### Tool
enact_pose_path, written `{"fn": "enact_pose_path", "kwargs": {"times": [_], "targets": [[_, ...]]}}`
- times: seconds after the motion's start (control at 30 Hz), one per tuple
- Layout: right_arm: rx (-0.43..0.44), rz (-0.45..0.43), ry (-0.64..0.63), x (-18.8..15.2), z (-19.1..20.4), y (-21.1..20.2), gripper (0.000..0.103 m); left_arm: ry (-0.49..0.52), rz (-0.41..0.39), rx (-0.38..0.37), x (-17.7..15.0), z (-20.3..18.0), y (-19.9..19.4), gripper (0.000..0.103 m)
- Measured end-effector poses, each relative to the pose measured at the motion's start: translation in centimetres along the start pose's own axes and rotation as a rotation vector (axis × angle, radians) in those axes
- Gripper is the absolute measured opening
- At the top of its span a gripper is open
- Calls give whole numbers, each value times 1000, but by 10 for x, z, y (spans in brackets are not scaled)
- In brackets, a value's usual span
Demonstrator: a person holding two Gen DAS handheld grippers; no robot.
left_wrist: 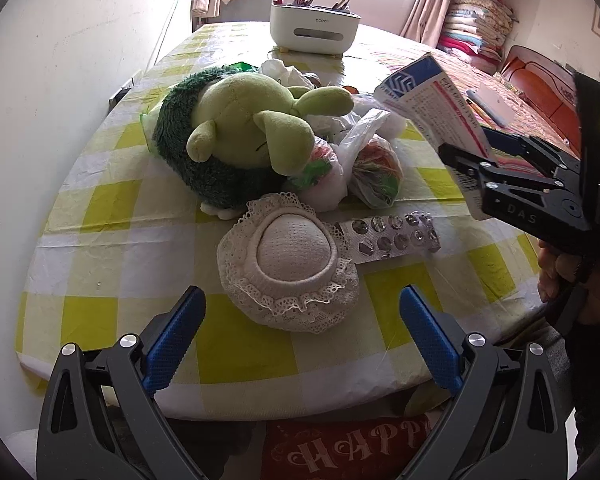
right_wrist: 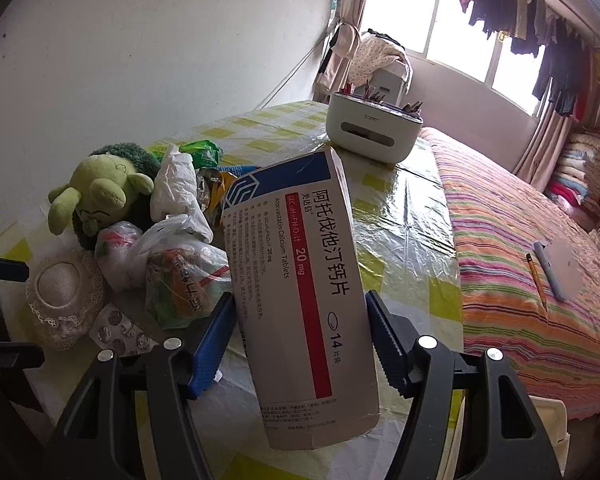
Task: Collect trash
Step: 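Grasp the white-and-red medicine box with the right tool, then grasp the lace-trimmed cloth cap with the left tool while the right tool carries the box to the bin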
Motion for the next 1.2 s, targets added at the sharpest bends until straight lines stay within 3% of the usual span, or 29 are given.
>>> {"fn": "enact_pose_path", "kwargs": {"times": [0.17, 0.33, 0.43, 0.47, 0.63, 0.93, 1.2], "targets": [[3, -123, 118, 4, -28, -33, 63, -67, 26, -21, 11, 10, 13, 96], [-4, -189, 220, 8, -56, -52, 63, -151, 31, -24, 23, 20, 24, 92], [-8, -202, 268, 4, -67, -61, 63, -190, 72, -57, 21, 22, 36, 57], [-9, -206, 287, 2, -71, -63, 63, -187, 52, -50, 22, 23, 35, 52], [-31, -237, 348, -3, -95, -75, 63, -223, 32, -56, 23, 24, 34, 48], [-70, -304, 457, -13, -135, -96, 63, -86, -178, 51, 53, -4, -9, 47], [-128, -313, 527, -33, -170, -108, 63, 78, -272, 17, 84, -71, -26, 47]]}}
Point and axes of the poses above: each gripper's, at about its wrist camera, not at the fingertips, and y roughly the way its jaws point, z to its left, x to its top, the point moved 10 cm from there along y, roughly the way its jaws point, and after that the axes turned 9 degrees about y, right-handed, at the moved point
